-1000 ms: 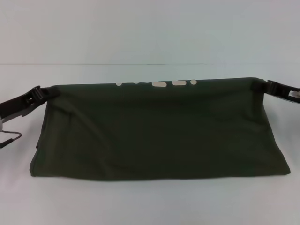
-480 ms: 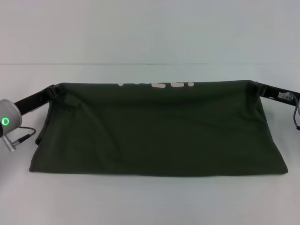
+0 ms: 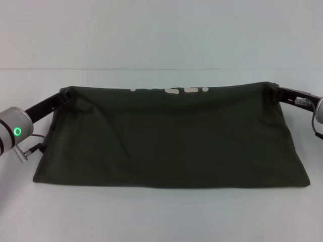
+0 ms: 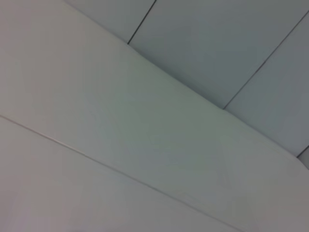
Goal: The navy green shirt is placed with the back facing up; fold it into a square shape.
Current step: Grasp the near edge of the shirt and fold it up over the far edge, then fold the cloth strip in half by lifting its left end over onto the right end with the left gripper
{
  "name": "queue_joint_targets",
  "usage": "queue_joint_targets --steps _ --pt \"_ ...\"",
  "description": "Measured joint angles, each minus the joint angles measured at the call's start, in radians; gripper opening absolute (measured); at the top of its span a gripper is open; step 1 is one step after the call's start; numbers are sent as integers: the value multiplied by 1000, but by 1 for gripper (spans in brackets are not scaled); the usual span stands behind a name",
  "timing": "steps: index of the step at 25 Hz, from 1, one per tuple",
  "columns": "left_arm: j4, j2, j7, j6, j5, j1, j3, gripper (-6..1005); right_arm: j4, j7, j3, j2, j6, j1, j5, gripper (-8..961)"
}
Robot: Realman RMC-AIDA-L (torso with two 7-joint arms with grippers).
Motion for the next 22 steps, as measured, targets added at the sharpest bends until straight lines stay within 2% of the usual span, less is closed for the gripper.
queue_joint_targets --steps 7,12,15,18,21,22 --pt "-53 0 127 -48 -105 3 -1 136 15 -37 0 0 37 5 74 138" --pt "-60 0 167 -50 -157 14 -3 271 15 -37 1 0 48 2 84 332" --pt "-64 0 183 -50 -168 16 -2 388 18 -37 1 0 55 2 85 588" --pt "-68 0 193 -40 -176 23 0 551 15 -38 10 -1 46 -11 103 644" --pt "-67 3 185 -18 -176 36 0 610 4 -38 9 -5 7 -29 118 700" --pt "-66 9 167 25 -176 49 0 630 -7 -39 7 -7 -32 -40 123 719"
